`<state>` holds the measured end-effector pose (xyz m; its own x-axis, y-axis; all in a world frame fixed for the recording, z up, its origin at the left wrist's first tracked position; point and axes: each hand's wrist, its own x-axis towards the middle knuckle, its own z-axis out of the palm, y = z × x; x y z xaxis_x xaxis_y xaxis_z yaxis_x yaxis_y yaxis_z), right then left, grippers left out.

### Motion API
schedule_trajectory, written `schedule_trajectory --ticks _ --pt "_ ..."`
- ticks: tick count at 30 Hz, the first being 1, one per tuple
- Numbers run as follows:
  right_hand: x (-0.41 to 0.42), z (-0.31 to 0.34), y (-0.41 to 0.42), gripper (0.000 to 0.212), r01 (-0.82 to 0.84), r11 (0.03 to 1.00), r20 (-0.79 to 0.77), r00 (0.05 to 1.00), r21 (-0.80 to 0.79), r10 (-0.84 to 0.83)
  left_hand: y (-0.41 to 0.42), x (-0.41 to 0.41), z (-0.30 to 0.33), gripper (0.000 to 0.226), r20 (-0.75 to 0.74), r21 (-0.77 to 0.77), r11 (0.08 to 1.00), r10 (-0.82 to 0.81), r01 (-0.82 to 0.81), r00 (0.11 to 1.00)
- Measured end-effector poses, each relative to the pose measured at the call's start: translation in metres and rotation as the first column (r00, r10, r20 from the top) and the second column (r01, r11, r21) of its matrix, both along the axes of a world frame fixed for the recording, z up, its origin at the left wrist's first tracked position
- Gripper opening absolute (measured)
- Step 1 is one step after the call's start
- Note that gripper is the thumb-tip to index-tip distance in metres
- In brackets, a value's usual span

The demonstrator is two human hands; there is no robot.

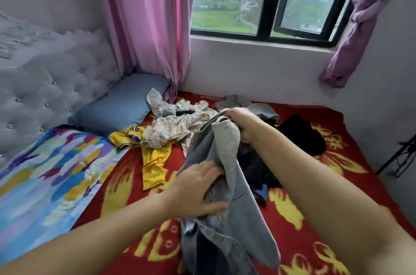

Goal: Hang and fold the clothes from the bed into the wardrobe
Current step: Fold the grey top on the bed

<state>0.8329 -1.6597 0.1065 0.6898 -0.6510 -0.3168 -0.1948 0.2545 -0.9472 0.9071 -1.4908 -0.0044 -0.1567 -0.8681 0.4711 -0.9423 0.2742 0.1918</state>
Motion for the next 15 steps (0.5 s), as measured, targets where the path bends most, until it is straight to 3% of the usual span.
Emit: schedule_trajectory --ticks 3,5,7,10,12,13,15 --pt "-0.002 0.018 0.007 0.030 -0.048 0.998 0.011 0.999 -0.039 0.049 0.016 0.004 -0.031 0.091 0.379 0.026 1.000 -0.019 0.010 0.925" --pt "-0.005 0.029 0.006 0.036 -0.060 0.995 0.027 0.998 -0.077 0.063 0.020 0.018 -0.038 0.091 0.577 -0.008 1.000 -0.001 0.007 0.817" --pt "-0.008 0.038 0.005 0.038 -0.071 0.990 0.007 0.997 -0.123 0.073 0.013 0.029 -0.032 0.070 0.608 -0.119 0.991 0.029 0.055 0.794" --pt "-0.009 0.034 -0.003 0.032 -0.026 0.997 0.035 0.999 -0.077 0.029 -0.006 0.024 -0.005 0.029 0.387 -0.225 0.962 -0.059 0.156 0.920" --pt "-0.014 0.028 -0.008 0.020 0.014 0.998 0.086 0.996 0.065 -0.020 -0.023 0.012 0.021 0.022 0.094 -0.195 0.980 -0.031 0.049 0.995" --pt "-0.016 0.023 -0.013 0.013 0.025 0.992 0.116 0.993 0.121 -0.039 -0.031 0.008 0.036 0.021 -0.084 -0.143 0.987 0.062 -0.073 0.995" --pt "-0.022 0.014 -0.024 0.017 0.055 0.993 0.117 0.991 0.107 -0.068 -0.053 0.014 0.061 0.017 -0.375 0.037 0.966 0.250 -0.255 0.893"
